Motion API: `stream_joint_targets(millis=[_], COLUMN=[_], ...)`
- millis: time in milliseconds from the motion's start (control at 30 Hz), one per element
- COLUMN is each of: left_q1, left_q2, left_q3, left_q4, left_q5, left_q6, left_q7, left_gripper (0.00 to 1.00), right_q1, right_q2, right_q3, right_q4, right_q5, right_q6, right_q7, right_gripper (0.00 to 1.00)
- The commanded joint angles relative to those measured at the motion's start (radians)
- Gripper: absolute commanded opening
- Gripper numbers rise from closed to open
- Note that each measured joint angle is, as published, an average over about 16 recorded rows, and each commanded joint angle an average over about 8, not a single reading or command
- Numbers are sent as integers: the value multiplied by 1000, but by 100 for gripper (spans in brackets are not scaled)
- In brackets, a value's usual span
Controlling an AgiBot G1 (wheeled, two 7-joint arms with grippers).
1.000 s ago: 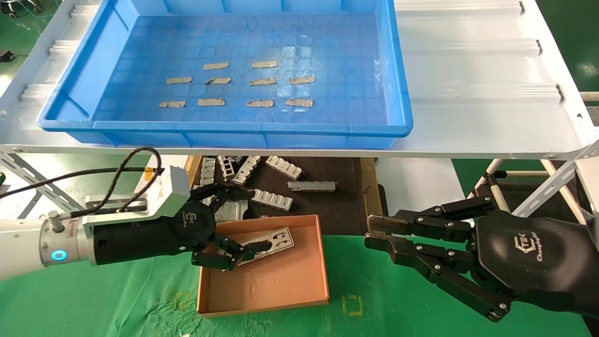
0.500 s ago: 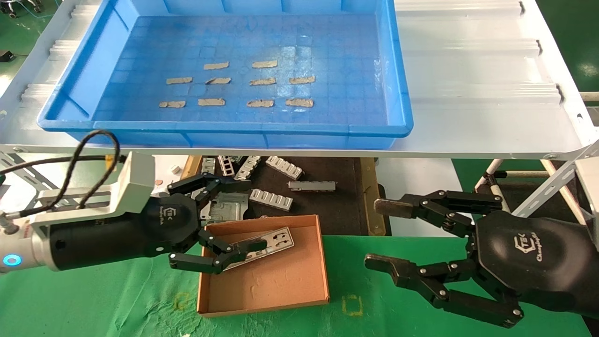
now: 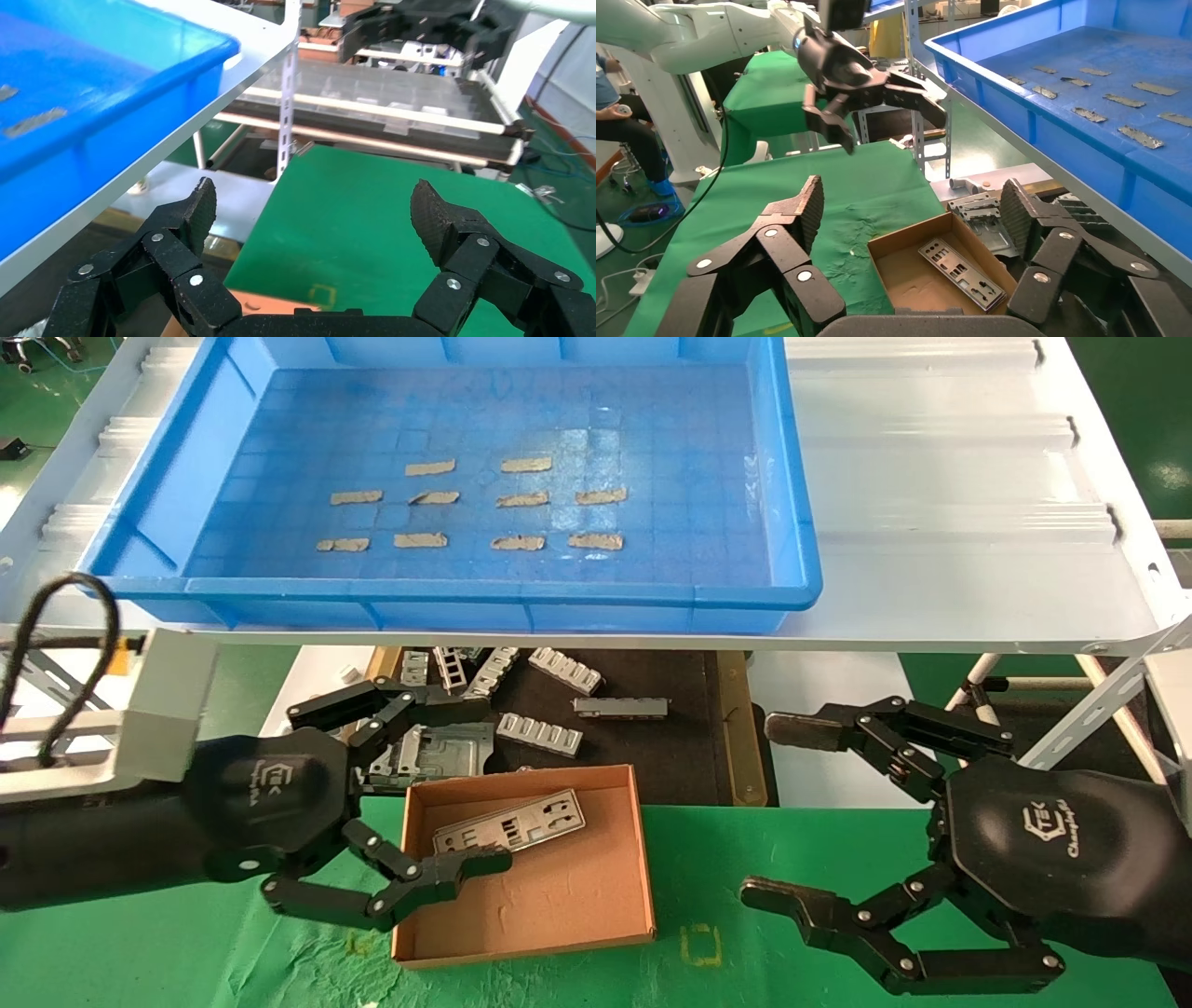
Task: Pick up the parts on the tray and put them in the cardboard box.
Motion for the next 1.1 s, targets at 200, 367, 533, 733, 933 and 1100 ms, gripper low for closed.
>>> stream_joint_targets(millis=[200,367,533,733,933,1100], left_q1=[34,56,70,72,69,67], left_q2=[-40,-66,-83,-85,-81,-79], left_q3=[-46,-77,-96,-98,-94,-92], left_q4=[-87,-145,-182,-184,-176,-172], left_q5=[-41,-68,-86,-89,-85,-82], left_q6=[25,42,53,55,52,50], left_q7=[-49,-81,-99,-99,-96,-95], left_gripper=[100,100,100,100,100,100], right_q1=[0,0,0,0,0,0], right_q2=[0,0,0,0,0,0], right_q3=[0,0,0,0,0,0], right_q4=[0,0,0,0,0,0], right_q5=[0,0,0,0,0,0], right_q6=[0,0,0,0,0,0], right_q7=[0,0,0,0,0,0], right_gripper=[100,100,100,100,100,100])
